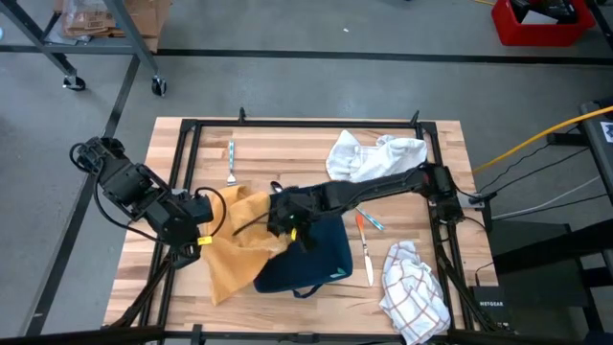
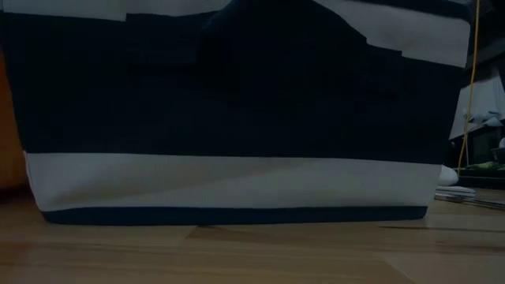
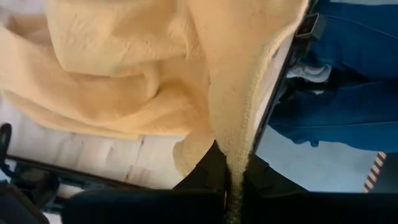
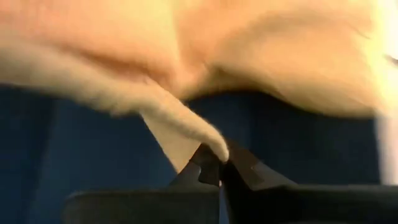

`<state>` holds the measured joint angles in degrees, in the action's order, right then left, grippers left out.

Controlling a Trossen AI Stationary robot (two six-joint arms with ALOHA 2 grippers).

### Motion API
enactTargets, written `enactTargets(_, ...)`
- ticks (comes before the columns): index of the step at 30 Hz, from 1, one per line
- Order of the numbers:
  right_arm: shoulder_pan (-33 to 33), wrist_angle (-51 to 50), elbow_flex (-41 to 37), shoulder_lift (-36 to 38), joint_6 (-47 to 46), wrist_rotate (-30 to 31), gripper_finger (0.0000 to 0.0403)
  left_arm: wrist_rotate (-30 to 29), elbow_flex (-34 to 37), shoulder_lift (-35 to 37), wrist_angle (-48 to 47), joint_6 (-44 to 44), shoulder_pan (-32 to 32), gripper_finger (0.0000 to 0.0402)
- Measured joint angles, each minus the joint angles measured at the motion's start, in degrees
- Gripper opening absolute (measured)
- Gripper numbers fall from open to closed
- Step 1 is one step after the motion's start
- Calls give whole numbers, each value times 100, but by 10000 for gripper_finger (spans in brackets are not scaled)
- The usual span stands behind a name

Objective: Fold towel
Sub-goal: Fold the yellow towel

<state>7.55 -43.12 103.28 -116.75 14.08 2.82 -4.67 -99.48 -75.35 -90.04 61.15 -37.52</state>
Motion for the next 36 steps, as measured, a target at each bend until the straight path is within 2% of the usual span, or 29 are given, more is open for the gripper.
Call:
enactTargets(6,-337,-520,0,379,1,801,1,-733,0,0,4,-425,0,0)
enactTargets(15,-877,-499,2,993,-9,1585,1,-2797,0,9,3,-1694,15,0)
enactTargets(21,-1299,-337,2,1360,-10,1974,0,-4609,0,127,2,-2382,15,0)
enactTargets(26,-1752,12,3,1633,-19,2169,0,-6575,0,337,2,-2830,105,0)
enactTargets(28,-1936,269,4,1703,-21,2169,0,-7119,0,444,0,-2914,231,0)
enactTargets(31,-2206,588,7,1755,-16,2165,0,-7522,0,584,0,-2979,571,0)
enactTargets(36,-2619,1091,7,1770,22,2161,0,-7874,0,714,-2,-3014,1239,0)
